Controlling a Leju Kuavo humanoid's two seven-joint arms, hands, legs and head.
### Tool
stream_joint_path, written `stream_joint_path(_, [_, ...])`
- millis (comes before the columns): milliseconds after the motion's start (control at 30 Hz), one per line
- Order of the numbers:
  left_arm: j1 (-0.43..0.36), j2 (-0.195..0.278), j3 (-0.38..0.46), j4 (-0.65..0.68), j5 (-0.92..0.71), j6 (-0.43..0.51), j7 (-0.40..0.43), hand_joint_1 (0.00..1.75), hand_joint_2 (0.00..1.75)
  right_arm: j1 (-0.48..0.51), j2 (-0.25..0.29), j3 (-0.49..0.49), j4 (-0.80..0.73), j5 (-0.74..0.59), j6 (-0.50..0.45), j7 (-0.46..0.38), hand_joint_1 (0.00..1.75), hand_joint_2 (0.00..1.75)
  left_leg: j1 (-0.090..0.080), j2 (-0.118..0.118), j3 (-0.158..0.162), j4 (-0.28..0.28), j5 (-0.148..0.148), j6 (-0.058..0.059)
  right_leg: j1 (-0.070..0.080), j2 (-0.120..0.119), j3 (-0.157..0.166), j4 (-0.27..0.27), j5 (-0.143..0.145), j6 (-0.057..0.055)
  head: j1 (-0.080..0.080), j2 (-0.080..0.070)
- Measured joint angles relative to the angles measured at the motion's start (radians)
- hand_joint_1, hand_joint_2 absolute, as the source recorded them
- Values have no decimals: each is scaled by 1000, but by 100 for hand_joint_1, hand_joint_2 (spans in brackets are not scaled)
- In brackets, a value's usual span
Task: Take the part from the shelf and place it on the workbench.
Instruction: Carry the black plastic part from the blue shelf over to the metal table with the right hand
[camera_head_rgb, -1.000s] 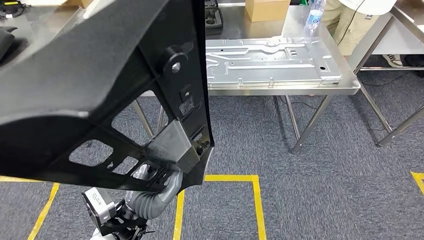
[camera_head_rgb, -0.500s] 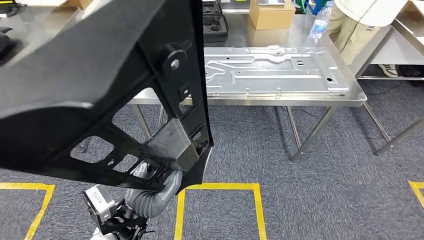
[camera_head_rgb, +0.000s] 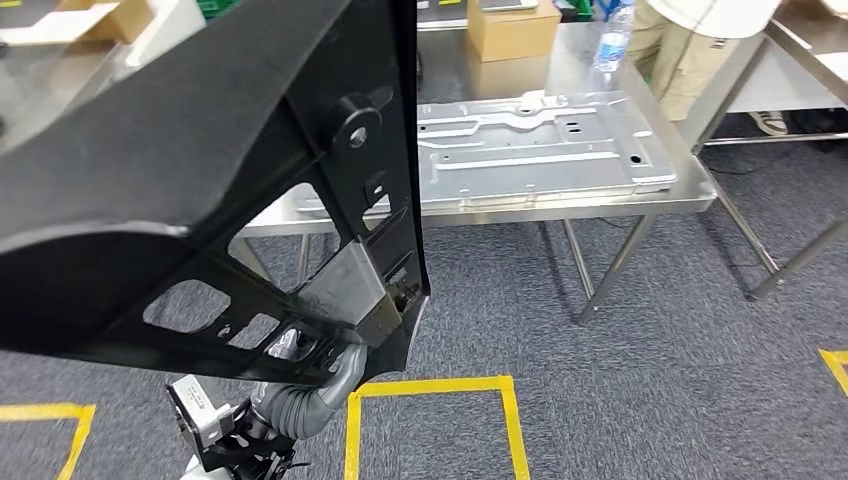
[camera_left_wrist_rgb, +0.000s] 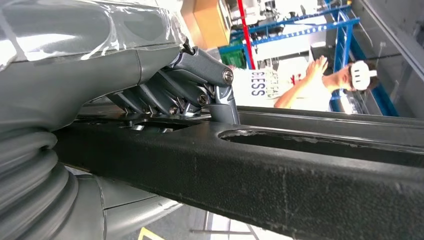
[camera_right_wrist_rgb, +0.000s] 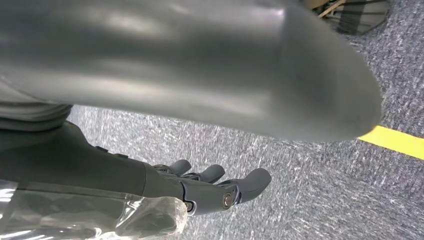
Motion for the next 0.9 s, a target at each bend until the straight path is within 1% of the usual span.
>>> stream_joint_path(33, [0,0,0,0,0,0,1,175,175,0,1,0,0,0,0,-1,0,0,0,-9,21,-72,51,5,0,11,10,0,-6,2,0,0])
stream_joint_path(67, [0,0,0,0,0,-1,1,175,175,-1,2,0,0,0,0,-2,0,0,-1,-25,44,-145,99,10,-1,22,20,-1,-12,4,0,0])
stream_joint_path(100, [-1,0,0,0,0,-2,2,175,175,-2,3,0,0,0,0,-2,0,0,-3,-40,61,-204,130,17,-3,30,26,-4,-16,8,0,0])
stream_joint_path(133, [-2,0,0,0,0,-3,2,175,175,-3,3,0,0,1,0,-2,0,0,-7,-53,72,-238,147,24,-6,37,28,-9,-19,14,0,0])
stream_joint_path(167, [-3,0,0,0,0,-4,2,175,175,-2,5,0,0,1,0,-2,0,0,-11,-58,76,-252,150,32,-8,42,28,-9,-17,21,0,0])
stream_joint_path(200, [-3,0,0,0,0,-5,3,175,175,-1,6,0,0,1,0,-3,0,0,-12,-54,84,-262,151,39,-9,45,29,-10,-13,29,0,0])
stream_joint_path(233, [-4,0,0,0,0,-5,3,175,175,1,5,0,0,2,0,-3,0,0,-12,-49,97,-270,155,45,-8,42,32,-7,-12,34,-1,0])
stream_joint_path(267, [-5,-1,1,0,0,-4,3,175,175,2,6,0,0,2,0,-3,0,0,-9,-44,110,-279,155,49,-5,29,31,9,-14,37,0,0])
stream_joint_path(300, [-6,-2,1,0,0,-4,2,175,175,1,6,0,0,2,0,-3,0,0,-6,-38,123,-284,153,53,-2,11,20,38,-26,39,1,0])
stream_joint_path(333, [-6,-3,1,0,0,-4,2,175,175,-2,6,0,0,2,0,-3,0,0,-5,-31,132,-286,148,57,-2,-10,-6,88,-47,41,3,0])
stream_joint_path(367, [-6,-3,1,0,0,-4,2,175,175,-5,6,0,0,2,0,-3,0,0,-6,-24,139,-287,142,60,-1,-26,-46,154,-74,45,4,0])
stream_joint_path(400, [-5,-3,0,0,0,-4,3,175,175,-6,6,0,0,3,0,-3,0,0,-8,-18,144,-286,136,62,-2,-35,-89,219,-99,49,5,0])
stream_joint_path(433, [-4,-3,0,0,0,-4,3,175,175,-6,6,0,0,3,0,-3,0,0,-9,-14,149,-286,130,62,-2,-38,-125,264,-112,53,6,0])
stream_joint_path(467, [-3,-2,0,0,0,-4,3,175,175,-4,6,0,0,3,0,-3,0,0,-10,-11,156,-286,123,61,-2,-39,-143,275,-106,57,6,0])
stream_joint_path(500, [-3,-2,0,0,0,-4,3,175,175,-2,5,0,0,4,-1,-3,0,0,-10,-9,166,-286,116,60,-2,-40,-141,245,-77,57,6,0])
stream_joint_path(533, [-3,-2,0,0,0,-4,3,175,175,0,5,0,0,4,-2,-3,0,0,-9,-8,177,-286,108,58,-2,-41,-119,181,-31,54,6,0])
stream_joint_path(567, [-4,-2,0,0,0,-4,3,175,175,1,4,0,0,4,-3,-3,0,0,-10,-7,186,-286,100,55,-1,-44,-89,103,13,51,7,0])
stream_joint_path(600, [-4,-2,0,0,0,-4,4,175,175,0,3,0,0,4,-3,-3,0,0,-10,-6,195,-286,91,51,0,-47,-63,39,36,47,6,0])
stream_joint_path(633, [-5,-2,0,0,0,-4,4,175,175,-1,2,0,0,5,-3,-3,0,0,-11,-5,200,-287,83,45,3,-50,-46,-4,48,42,6,0])
stream_joint_path(667, [-5,-2,0,0,0,-4,4,175,175,-2,2,0,0,6,-3,-3,0,0,-12,-4,203,-285,79,39,5,-51,-39,-20,47,36,6,0])
stream_joint_path(700, [-5,-2,0,0,0,-4,4,175,175,-2,2,0,0,7,-3,-3,0,0,-13,-4,207,-282,76,33,7,-50,-37,-20,40,28,6,0])
stream_joint_path(733, [-5,-2,0,0,0,-4,5,175,175,-2,3,0,0,7,-3,-3,0,0,-13,-4,208,-277,72,29,6,-49,-31,-21,45,21,6,0])
stream_joint_path(767, [-5,-2,0,0,0,-4,4,175,175,-2,3,0,0,8,-3,-3,0,0,-12,-4,206,-261,67,25,4,-48,-25,-22,46,14,5,0])
stream_joint_path(800, [-7,-2,0,0,0,-4,4,175,175,-2,4,0,0,8,-3,-3,0,0,-11,-4,192,-229,55,21,2,-47,-18,-22,43,8,4,0])
stream_joint_path(833, [-8,-2,0,0,0,-4,4,175,175,-3,4,0,0,8,-3,-2,0,0,-8,-4,163,-176,35,16,1,-47,-13,-22,40,4,3,0])
stream_joint_path(900, [-8,-2,0,0,0,-4,4,175,175,-4,2,-1,0,8,-4,-2,0,0,-4,-4,76,-31,-19,7,2,-45,-7,-22,31,-1,1,0])
